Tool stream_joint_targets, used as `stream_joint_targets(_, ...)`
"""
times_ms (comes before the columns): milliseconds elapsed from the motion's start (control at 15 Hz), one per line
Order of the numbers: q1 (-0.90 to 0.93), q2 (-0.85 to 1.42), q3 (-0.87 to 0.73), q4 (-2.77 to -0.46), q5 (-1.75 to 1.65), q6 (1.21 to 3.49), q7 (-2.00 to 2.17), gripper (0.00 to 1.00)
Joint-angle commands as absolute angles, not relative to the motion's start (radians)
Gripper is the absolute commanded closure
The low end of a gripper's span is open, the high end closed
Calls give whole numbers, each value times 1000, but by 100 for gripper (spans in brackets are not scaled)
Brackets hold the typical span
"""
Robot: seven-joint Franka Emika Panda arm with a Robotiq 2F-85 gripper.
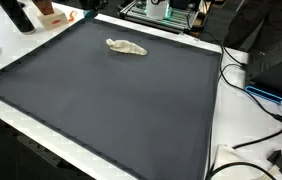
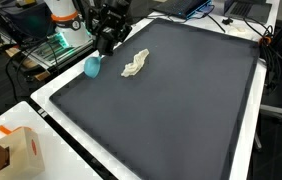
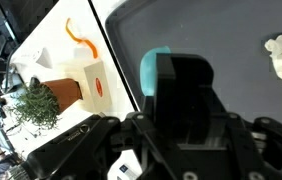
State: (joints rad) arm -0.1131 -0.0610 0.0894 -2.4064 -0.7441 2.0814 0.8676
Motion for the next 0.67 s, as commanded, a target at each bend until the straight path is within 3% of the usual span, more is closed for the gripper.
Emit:
stream_joint_targets(0,-63,-9,72,-2372,-823,2013,917,75)
stream_joint_targets(600,1,80,64,-2348,-965,1928,942,75)
